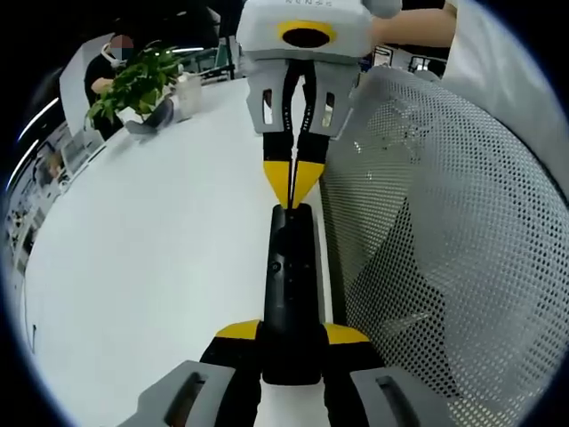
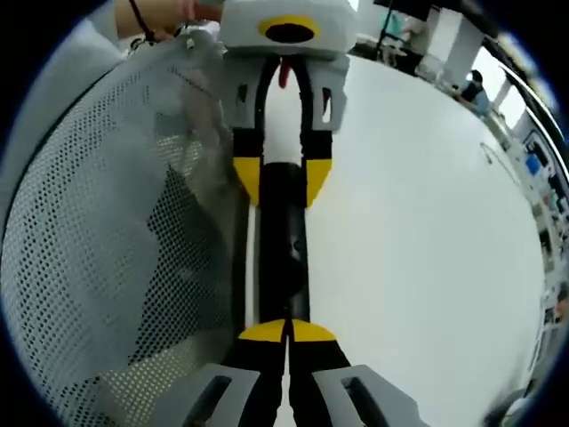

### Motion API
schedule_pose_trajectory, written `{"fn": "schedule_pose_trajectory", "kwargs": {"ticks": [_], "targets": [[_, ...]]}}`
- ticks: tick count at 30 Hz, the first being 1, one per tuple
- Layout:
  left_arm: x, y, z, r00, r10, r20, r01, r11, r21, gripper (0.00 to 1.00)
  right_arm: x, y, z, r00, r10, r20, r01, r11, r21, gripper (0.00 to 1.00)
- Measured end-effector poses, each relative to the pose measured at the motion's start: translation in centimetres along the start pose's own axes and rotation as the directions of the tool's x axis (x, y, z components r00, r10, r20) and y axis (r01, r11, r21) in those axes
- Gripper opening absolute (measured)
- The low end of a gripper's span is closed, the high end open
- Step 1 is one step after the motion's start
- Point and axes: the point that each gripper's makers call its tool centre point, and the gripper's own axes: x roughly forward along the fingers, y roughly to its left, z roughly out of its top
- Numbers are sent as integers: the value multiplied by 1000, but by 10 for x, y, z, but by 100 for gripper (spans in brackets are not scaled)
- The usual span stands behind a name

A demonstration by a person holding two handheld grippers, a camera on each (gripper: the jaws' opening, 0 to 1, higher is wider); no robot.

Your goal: Press the specified remote control buttons in sequence, fully releasing each button before pressing the next.

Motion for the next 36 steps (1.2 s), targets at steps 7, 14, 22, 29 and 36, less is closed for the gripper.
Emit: {"fn": "schedule_pose_trajectory", "kwargs": {"ticks": [7, 14, 22, 29, 36], "targets": [[1, 1, 2, 999, -10, -30, 10, 1000, -4, 24, -1, -1, -1, 998, 36, 46, -41, 993, 110, 0], [1, 1, 1, 999, -22, -35, 22, 1000, -19, 24, -1, 0, 0, 996, 18, 83, -27, 994, 108, 0], [1, 1, 2, 999, -12, -45, 11, 1000, -16, 24, -4, 1, 1, 978, -80, 193, 45, 983, 180, 0], [1, 1, 1, 999, -12, -48, 11, 1000, -15, 24, -2, 3, 9, 976, -84, 200, 48, 983, 179, 0], [1, 1, 2, 999, -14, -39, 14, 1000, -20, 24, 1, 1, 11, 983, -69, 169, 47, 990, 132, 0]]}}
